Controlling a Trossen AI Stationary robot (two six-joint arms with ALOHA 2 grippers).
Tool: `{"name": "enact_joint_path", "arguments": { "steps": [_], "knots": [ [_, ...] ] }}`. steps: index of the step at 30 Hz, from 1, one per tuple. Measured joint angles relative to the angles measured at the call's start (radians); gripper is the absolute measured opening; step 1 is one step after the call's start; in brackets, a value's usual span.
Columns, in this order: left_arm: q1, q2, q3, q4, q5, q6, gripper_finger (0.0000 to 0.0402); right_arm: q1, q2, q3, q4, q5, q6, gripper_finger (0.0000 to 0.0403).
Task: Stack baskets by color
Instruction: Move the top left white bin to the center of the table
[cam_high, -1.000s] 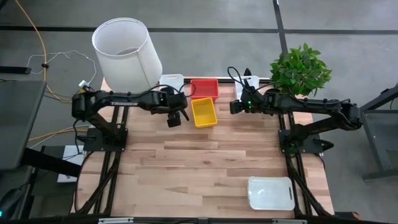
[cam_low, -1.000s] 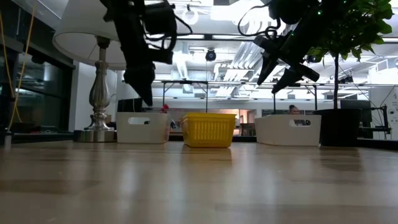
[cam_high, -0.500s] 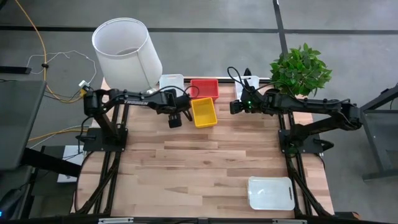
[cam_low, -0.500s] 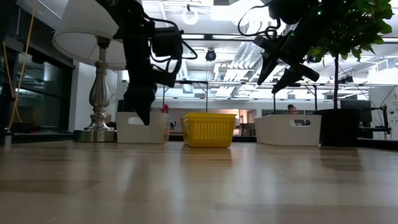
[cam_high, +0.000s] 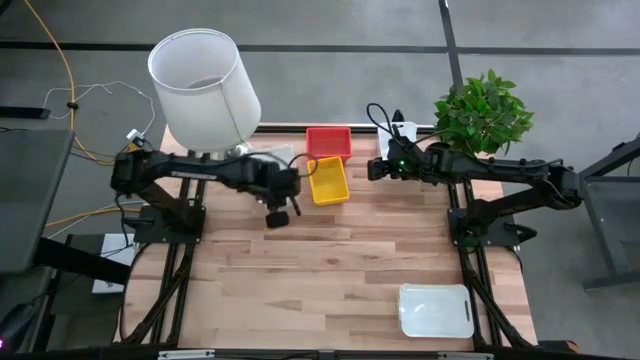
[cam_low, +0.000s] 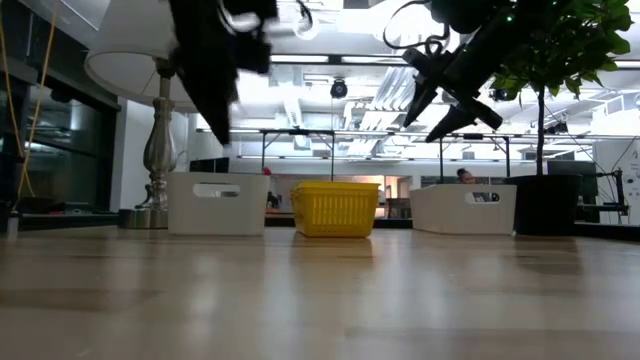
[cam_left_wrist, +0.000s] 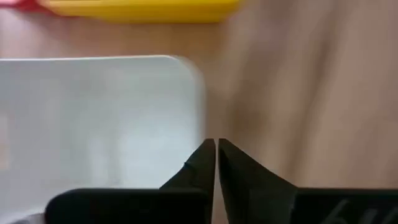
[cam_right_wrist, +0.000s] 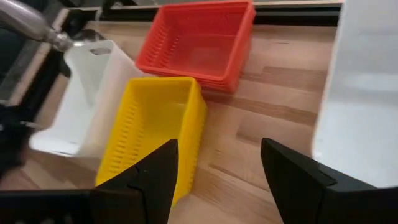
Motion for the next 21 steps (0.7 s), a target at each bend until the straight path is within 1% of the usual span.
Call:
{"name": "enact_joint_path", "arguments": {
  "steps": [6,10,12,13,16,17,19,21],
  "knots": [
    [-0.197,-0.122,-0.007,-0.055,0.111,-0.161,0.0001,0.0,0.0,0.001,0.038,-0.031,0.0,0.0216],
    [-0.35,-0.162,-0.01,-0.099,0.109,-0.246,0.0001,0.002,0.0,0.001,0.091,-0.092,-0.001,0.0216],
    [-0.42,-0.168,-0.01,-0.093,0.049,-0.281,0.0001,0.008,0.0,0.001,0.13,-0.116,-0.012,0.0216],
    [-0.446,-0.175,-0.012,-0.104,0.0,-0.289,0.0001,0.011,0.0,0.001,0.161,-0.123,-0.021,0.0216],
    [-0.486,-0.172,-0.008,-0.085,-0.205,-0.339,0.0007,0.02,0.0,0.002,0.224,-0.128,-0.048,0.0216],
    [-0.486,-0.169,-0.011,-0.096,-0.251,-0.35,0.0011,0.021,0.0,0.002,0.241,-0.132,-0.054,0.0216],
    [-0.461,-0.159,-0.009,-0.091,-0.288,-0.343,0.0022,0.021,0.0,0.002,0.257,-0.135,-0.06,0.0216],
    [-0.418,-0.151,-0.01,-0.096,-0.276,-0.313,0.0038,0.02,0.0,0.002,0.255,-0.134,-0.06,0.0216]
  ]
}}
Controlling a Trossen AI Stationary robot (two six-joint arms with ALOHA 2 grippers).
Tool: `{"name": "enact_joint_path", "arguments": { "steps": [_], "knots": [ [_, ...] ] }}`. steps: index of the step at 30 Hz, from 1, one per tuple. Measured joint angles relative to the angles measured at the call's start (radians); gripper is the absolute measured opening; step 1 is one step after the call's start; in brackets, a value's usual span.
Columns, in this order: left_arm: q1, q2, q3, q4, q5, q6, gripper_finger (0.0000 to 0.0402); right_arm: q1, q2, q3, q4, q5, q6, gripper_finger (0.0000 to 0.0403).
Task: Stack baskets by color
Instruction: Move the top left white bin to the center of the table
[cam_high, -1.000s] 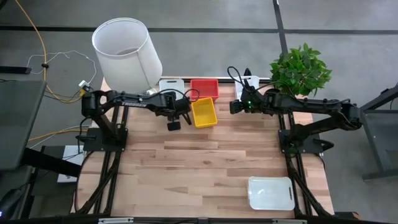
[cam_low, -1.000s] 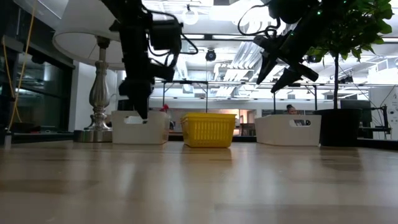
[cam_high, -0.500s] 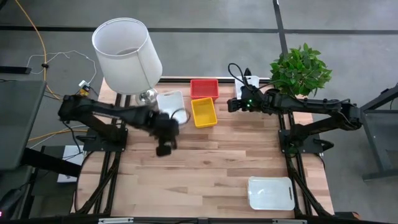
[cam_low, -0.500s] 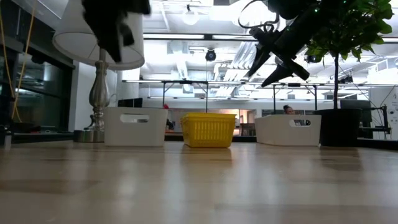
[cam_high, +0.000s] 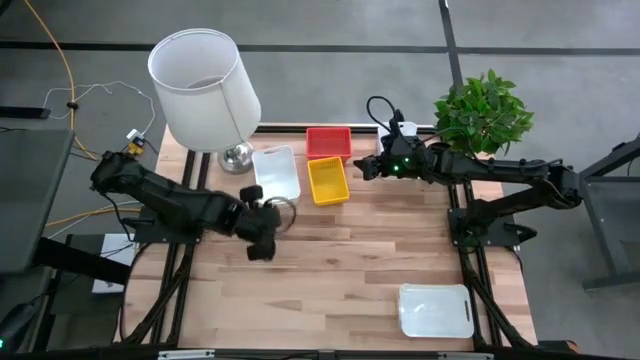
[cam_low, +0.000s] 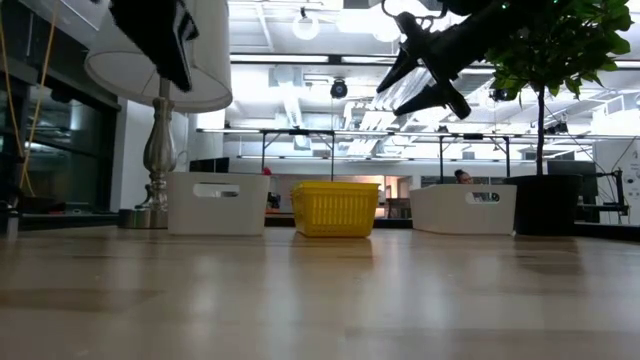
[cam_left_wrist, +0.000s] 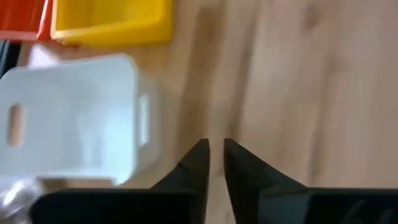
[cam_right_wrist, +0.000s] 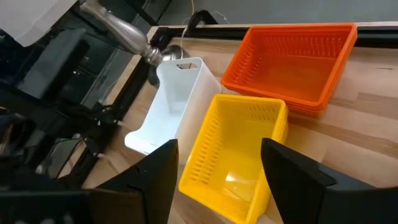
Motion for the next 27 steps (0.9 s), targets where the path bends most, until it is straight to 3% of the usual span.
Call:
{"name": "enact_joint_path", "arguments": {
  "steps": [7,14,22,27],
  "knots": [
    [0.167,0.026,0.001,0.045,0.033,0.102,0.0125,0.0,0.0,0.0,-0.009,0.0,-0.001,0.0216],
    [0.321,0.063,-0.001,0.091,0.199,0.147,0.02,0.0,0.0,0.0,-0.01,0.001,-0.004,0.0216],
    [0.409,0.199,-0.001,0.152,0.288,0.241,0.022,0.0,0.0,0.0,-0.012,0.0,-0.022,0.0216],
    [0.408,0.277,0.0,0.165,0.304,0.243,0.0219,0.0,0.0,0.0,-0.023,-0.005,-0.023,0.0216]
  ]
}}
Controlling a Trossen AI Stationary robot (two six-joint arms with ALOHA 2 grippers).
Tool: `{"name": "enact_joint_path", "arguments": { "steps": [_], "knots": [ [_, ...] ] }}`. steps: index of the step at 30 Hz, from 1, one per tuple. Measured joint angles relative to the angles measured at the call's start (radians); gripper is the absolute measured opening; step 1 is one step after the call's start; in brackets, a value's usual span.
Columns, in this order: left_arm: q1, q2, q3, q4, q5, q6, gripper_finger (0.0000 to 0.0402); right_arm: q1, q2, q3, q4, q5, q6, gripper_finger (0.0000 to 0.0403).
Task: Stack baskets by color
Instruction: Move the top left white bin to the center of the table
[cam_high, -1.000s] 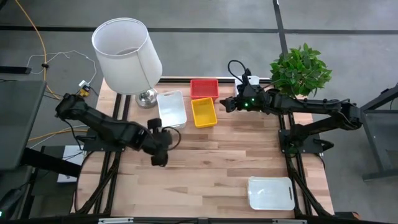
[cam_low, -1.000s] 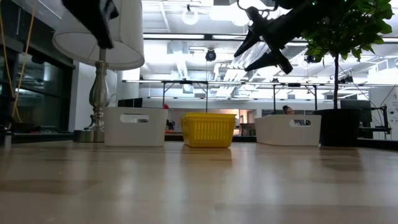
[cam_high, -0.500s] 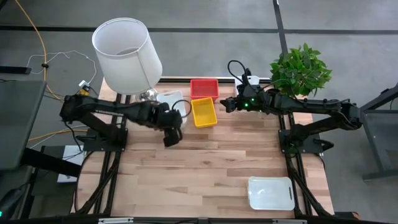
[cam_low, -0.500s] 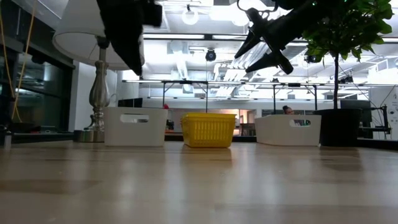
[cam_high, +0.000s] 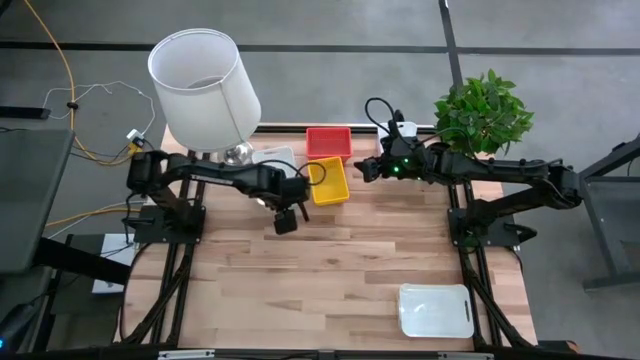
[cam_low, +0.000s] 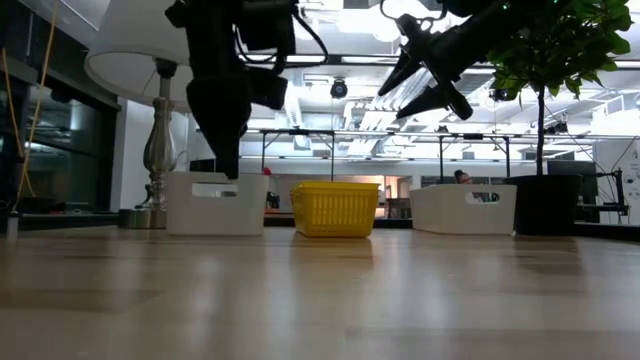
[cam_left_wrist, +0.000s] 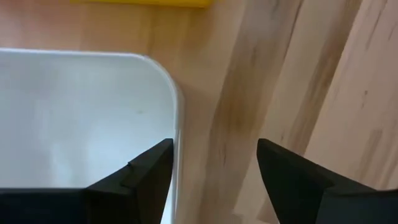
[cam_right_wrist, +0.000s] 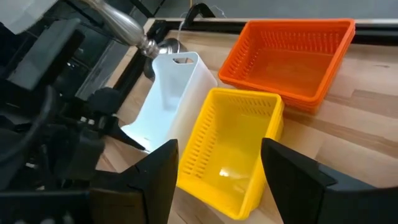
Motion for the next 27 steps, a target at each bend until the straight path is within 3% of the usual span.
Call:
{"name": "enact_joint_path", "arguments": {
  "steps": [4,8,16,23,27],
  "knots": [
    [-0.031,0.016,0.0,-0.01,0.069,-0.028,0.0219,0.0,0.0,0.0,-0.007,-0.005,-0.003,0.0216],
    [-0.1,0.004,0.0,-0.01,0.202,-0.103,0.0219,0.0,0.0,0.0,-0.016,-0.005,-0.003,0.0216],
    [-0.335,-0.051,0.0,-0.014,0.397,-0.215,0.022,0.0,0.0,-0.001,-0.017,-0.005,-0.004,0.0216],
    [-0.387,-0.186,0.0,-0.083,0.331,-0.345,0.022,0.0,0.0,-0.001,-0.014,-0.005,-0.004,0.0216],
    [-0.349,-0.273,0.002,-0.042,0.186,-0.49,0.022,0.0,0.0,-0.001,-0.017,-0.004,-0.004,0.0216]
  ]
}}
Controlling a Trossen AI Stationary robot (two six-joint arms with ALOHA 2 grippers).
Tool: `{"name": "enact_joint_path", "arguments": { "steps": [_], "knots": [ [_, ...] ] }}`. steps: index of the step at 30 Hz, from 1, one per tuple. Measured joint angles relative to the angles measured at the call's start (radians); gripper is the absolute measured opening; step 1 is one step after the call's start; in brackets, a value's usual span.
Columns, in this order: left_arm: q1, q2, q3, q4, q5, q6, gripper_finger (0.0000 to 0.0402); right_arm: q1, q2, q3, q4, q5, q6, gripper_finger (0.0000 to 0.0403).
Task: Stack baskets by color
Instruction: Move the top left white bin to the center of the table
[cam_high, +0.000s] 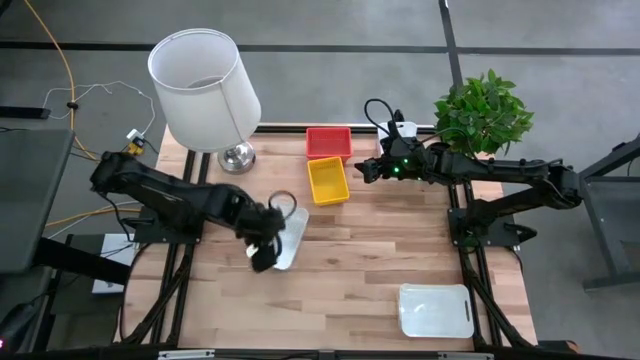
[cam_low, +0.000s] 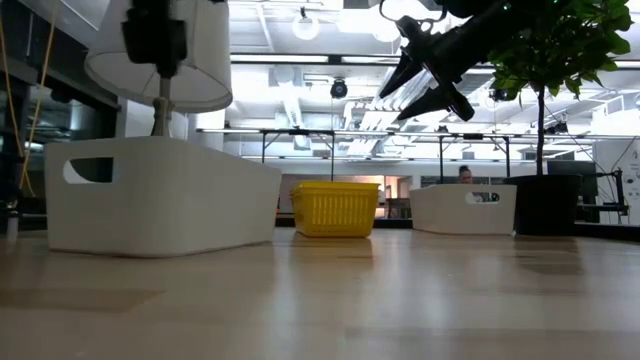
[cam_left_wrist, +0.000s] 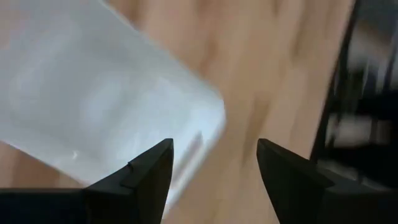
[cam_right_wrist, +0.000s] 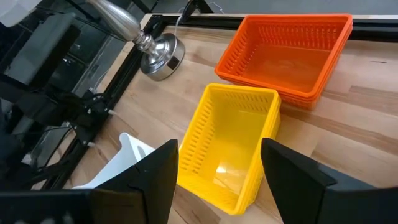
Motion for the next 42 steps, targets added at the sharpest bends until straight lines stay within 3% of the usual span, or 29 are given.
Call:
{"name": "enact_joint_path", "arguments": {
  "steps": [5,21,35,42],
  "knots": [
    [0.029,-0.009,0.001,0.099,-0.116,-0.163,0.022,0.0,0.0,0.0,-0.002,0.006,0.005,0.0216],
    [-0.006,0.265,-0.001,0.185,-0.214,-0.48,0.022,0.0,0.0,0.0,-0.017,0.013,0.008,0.0216],
    [0.059,0.291,-0.002,0.172,-0.401,-0.512,0.022,0.0,0.0,0.0,-0.023,0.013,0.008,0.0216],
    [0.126,0.291,-0.002,0.172,-0.463,-0.438,0.022,0.0,0.0,0.0,-0.023,0.012,0.008,0.0216]
  ]
}}
